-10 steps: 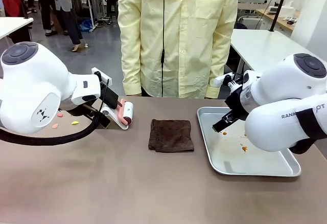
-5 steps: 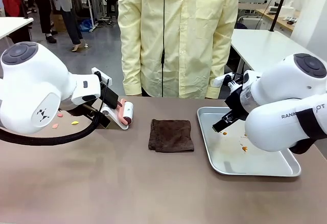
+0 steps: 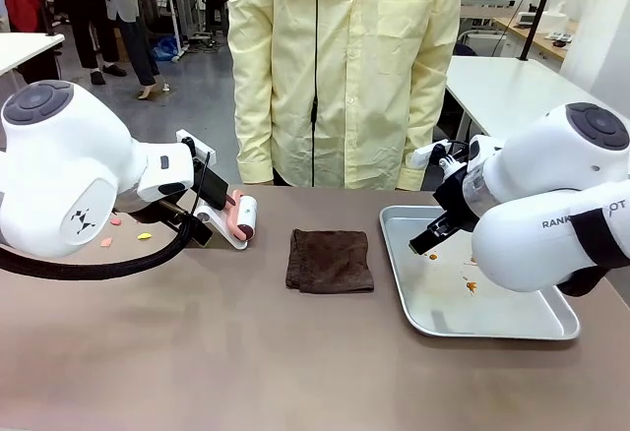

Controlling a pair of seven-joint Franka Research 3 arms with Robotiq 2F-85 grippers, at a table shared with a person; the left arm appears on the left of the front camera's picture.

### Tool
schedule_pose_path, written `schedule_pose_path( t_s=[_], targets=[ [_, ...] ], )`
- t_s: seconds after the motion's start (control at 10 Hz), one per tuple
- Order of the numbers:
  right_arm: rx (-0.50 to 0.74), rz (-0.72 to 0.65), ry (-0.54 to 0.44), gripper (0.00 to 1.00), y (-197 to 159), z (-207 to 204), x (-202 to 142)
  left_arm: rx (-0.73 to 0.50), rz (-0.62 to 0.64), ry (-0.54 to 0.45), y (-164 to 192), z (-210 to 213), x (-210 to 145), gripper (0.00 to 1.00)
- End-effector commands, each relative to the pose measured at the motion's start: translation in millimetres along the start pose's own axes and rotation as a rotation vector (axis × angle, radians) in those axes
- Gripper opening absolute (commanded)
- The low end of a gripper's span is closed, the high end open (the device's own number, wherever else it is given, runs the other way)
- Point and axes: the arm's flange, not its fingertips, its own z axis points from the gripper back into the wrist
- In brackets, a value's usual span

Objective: Clean the surface of the table.
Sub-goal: Hold the Lint Roller with your left hand and the towel with your right hand.

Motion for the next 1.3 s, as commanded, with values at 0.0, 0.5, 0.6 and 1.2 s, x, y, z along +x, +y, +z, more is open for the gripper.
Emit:
schedule_pose_path(
  t_s=[0.0,0.5,0.6,1.2],
  targets=[
    [0.000,0.000,0.000,1.00,0,0,0,0.000,0.000,0.000,0,0,0,1.00],
    [0.394,-0.496,0.129,1.00,-36,89,-17,-0.451,0.263,0.213,11,80,-21,1.00],
    [0.472,-0.575,0.107,1.00,-48,99,-29,-0.580,0.291,0.109,25,100,-28,1.00],
    [0.775,-0.983,-0.286,1.00,-149,155,-185,-0.734,0.880,-0.365,178,143,-161,1.00]
  ],
)
